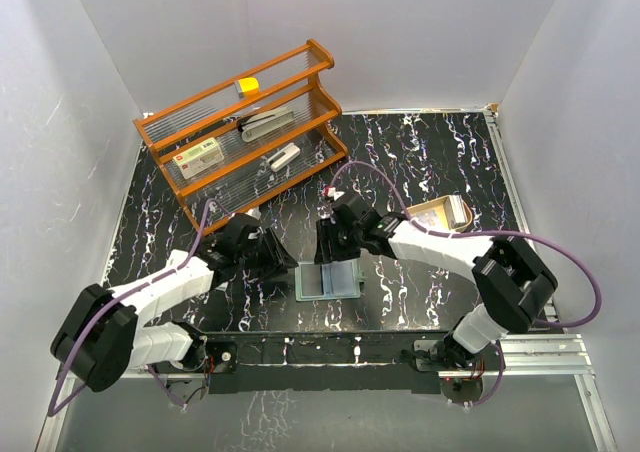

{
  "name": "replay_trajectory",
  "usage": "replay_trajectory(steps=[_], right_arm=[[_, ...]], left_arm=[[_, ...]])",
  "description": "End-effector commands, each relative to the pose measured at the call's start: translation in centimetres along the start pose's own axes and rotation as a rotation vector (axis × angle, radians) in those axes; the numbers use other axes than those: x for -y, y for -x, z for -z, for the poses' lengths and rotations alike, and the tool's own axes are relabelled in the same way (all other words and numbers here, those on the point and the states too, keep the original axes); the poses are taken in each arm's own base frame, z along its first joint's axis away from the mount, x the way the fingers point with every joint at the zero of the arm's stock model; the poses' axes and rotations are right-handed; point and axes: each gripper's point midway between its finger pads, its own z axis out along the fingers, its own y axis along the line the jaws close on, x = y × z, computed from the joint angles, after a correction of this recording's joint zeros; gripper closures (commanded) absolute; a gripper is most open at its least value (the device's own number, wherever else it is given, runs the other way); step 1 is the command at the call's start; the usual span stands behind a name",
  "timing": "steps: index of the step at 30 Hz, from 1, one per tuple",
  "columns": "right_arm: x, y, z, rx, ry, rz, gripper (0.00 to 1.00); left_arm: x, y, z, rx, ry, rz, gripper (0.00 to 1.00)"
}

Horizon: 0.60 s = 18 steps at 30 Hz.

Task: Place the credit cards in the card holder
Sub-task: Insert the credit card into the card holder, then pick up the credit card from the storage box.

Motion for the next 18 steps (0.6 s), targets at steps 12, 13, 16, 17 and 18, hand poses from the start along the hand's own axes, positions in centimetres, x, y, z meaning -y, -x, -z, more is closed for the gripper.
replay_trajectory(steps=[12, 13, 16, 17, 18], right_arm=[[14.0, 9.1, 9.2, 0.204, -0.554, 0.032, 0.49], [15.0, 9.6, 9.9, 0.213, -0.592, 0.023, 0.49], [18.3, 10.9, 12.3, 0.223, -0.749, 0.033, 0.49], [19.6, 11.2, 13.2, 0.222, -0.819, 0.039, 0.49], [20.7, 11.3, 14.0, 0.217, -0.879, 0.043, 0.49]], left_arm=[[3.8, 0.6, 5.8, -0.014, -0.061, -0.206, 0.01], [3.8, 0.6, 6.2, -0.010, -0.056, -0.223, 0.01], [3.9, 0.7, 7.2, -0.006, -0.056, -0.260, 0.01], [3.9, 0.6, 7.4, -0.006, -0.055, -0.267, 0.01], [3.8, 0.5, 7.5, -0.010, -0.053, -0.271, 0.01]])
